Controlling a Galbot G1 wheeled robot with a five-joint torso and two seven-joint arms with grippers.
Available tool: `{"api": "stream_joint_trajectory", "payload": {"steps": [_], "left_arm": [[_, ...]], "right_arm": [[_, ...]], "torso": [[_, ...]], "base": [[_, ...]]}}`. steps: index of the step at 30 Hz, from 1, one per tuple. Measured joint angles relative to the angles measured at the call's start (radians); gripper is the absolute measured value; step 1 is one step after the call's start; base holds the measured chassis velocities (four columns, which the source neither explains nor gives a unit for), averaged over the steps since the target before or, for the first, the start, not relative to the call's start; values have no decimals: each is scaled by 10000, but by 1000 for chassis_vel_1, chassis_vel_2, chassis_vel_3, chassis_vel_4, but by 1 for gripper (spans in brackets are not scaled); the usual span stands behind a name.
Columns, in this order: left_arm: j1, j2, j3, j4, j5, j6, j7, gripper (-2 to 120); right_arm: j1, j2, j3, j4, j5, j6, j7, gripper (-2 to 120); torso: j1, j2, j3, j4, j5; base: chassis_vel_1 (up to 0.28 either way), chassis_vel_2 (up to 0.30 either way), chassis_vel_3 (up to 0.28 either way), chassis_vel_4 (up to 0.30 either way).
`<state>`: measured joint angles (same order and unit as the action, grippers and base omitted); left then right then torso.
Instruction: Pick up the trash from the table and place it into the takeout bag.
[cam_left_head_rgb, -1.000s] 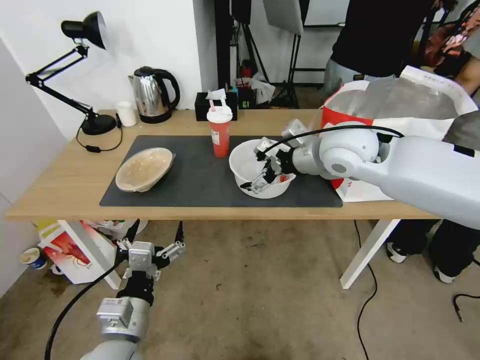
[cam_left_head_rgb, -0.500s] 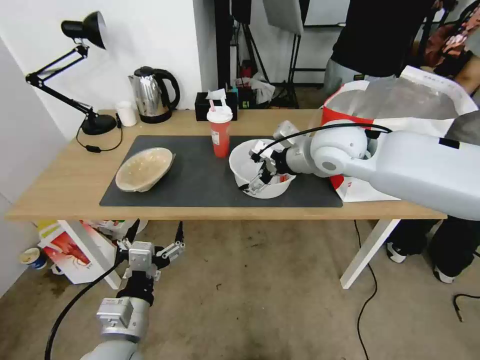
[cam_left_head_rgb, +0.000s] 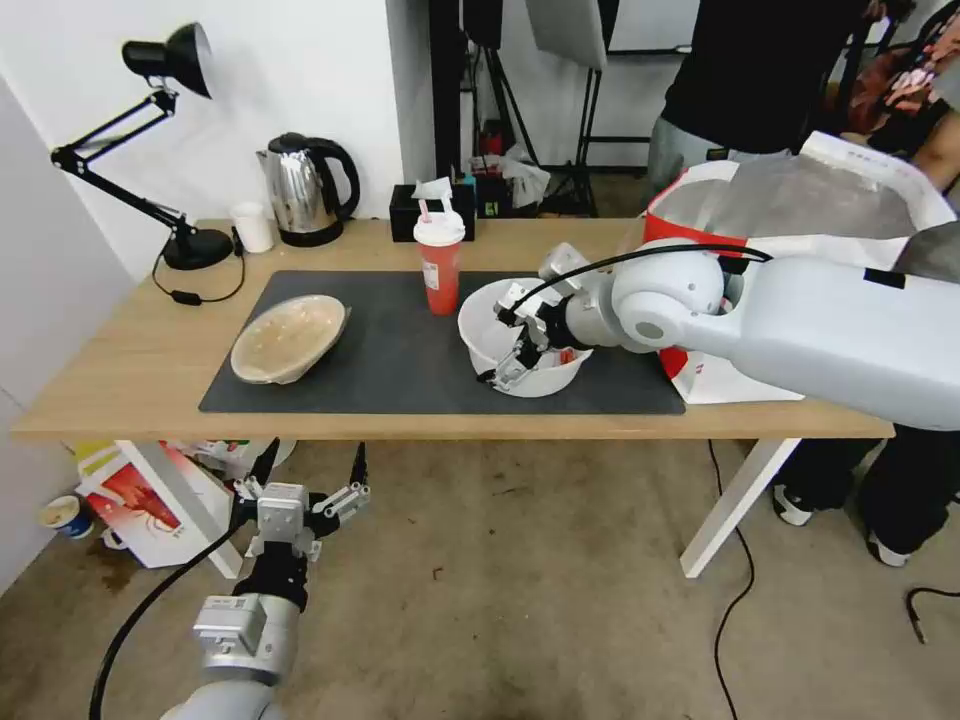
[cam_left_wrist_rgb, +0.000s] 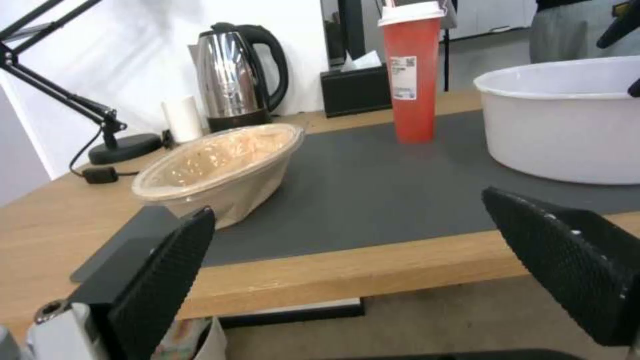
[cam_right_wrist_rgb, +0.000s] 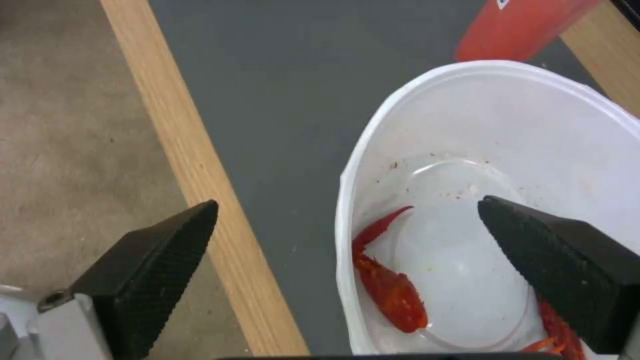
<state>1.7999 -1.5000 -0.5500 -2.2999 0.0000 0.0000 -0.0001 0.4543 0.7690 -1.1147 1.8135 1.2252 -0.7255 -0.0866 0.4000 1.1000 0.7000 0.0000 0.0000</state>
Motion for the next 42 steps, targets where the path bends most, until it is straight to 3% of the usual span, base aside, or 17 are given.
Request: {"api": "stream_joint_trajectory", "payload": {"steps": [27, 42], "left_arm": [[0, 0, 0, 0, 0, 0, 0, 100], [0, 0, 1, 0, 0, 0, 0, 100]], "right_arm": [[368, -480, -478, 6, -125, 0, -645, 100], [261, -238, -565, -428, -264, 1, -667, 100]], "torso": [[0, 0, 0, -1, 0], [0, 0, 0, 0, 0]], "base": [[0, 0, 0, 0], [0, 0, 0, 0]]}}
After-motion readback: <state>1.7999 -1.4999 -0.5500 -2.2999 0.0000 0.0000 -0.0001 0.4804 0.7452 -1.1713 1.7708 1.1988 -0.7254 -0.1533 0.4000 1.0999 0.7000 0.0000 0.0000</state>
